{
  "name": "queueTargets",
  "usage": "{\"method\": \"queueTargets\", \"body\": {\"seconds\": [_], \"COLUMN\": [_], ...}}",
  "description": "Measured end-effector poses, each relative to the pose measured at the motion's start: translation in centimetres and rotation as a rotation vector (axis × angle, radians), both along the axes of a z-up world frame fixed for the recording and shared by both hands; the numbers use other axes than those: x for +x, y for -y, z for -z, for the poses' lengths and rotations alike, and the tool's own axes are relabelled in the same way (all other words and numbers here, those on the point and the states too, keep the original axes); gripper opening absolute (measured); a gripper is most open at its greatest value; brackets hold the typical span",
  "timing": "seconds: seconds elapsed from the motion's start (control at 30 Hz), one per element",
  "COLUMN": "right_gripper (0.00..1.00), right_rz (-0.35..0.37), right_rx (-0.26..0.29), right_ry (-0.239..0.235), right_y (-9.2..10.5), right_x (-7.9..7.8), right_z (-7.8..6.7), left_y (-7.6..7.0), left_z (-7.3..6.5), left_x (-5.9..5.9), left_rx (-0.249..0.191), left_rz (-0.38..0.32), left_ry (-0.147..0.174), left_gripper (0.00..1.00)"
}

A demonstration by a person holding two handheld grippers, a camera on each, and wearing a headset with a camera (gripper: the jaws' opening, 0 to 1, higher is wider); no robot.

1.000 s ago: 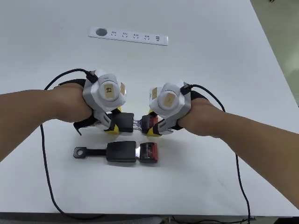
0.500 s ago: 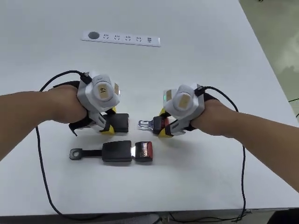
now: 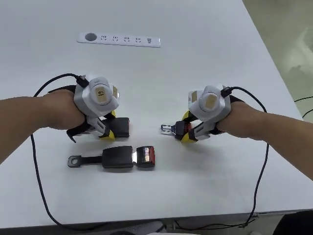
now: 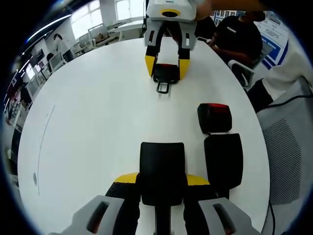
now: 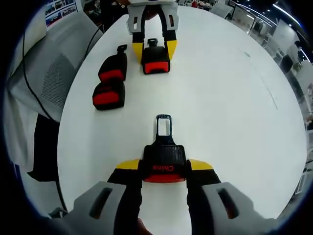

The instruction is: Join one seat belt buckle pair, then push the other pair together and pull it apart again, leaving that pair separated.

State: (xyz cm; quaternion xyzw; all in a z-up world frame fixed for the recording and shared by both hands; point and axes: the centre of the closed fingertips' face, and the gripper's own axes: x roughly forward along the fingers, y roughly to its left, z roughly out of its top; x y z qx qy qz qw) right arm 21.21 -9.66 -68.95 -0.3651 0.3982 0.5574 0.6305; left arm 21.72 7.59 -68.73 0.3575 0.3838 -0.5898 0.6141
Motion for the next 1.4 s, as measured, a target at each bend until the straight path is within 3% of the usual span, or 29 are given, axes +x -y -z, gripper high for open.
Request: {"method": "queueTargets", "body": {"seconds": [0.23, 0.37, 0.47, 0.6, 0.77, 0.93, 1.13, 1.4], "right_gripper": [0.40, 0.46, 0.45, 0.47, 0.54, 0.61, 0.75, 0.85], "right_rz": [-0.005, 0.022, 0.099, 0.117, 0.177, 0.210, 0.298, 0.384], "right_rx": [-0.030, -0.031, 0.045, 0.067, 0.132, 0.182, 0.276, 0.307], "right_ry": [0.038, 0.055, 0.040, 0.051, 0.111, 0.128, 0.140, 0.140], "right_y": [0.0, 0.0, -0.8, -0.9, -1.5, -2.3, -3.5, -2.6], "right_x": [0.6, 0.7, 0.9, 0.8, 0.1, -1.7, -4.4, -7.4], "right_z": [-0.2, -0.5, -1.5, -2.7, -4.6, -5.4, -7.7, -8.0], "left_y": [0.0, 0.0, -0.2, -0.5, -1.7, -3.3, -5.2, -8.5], "left_z": [0.0, 0.1, -0.3, -2.1, -4.0, -5.0, -6.0, -7.3], "left_x": [0.1, 0.3, -0.1, -0.4, -0.7, -2.7, -4.7, -7.3], "left_rx": [-0.003, -0.005, -0.011, -0.058, -0.106, -0.164, -0.211, -0.269], "left_rz": [0.001, -0.038, -0.044, -0.070, -0.149, -0.231, -0.322, -0.447], "left_ry": [0.001, 0.004, 0.019, 0.034, 0.081, 0.080, 0.098, 0.128], "left_gripper": [0.34, 0.35, 0.36, 0.39, 0.47, 0.57, 0.73, 0.89]}}
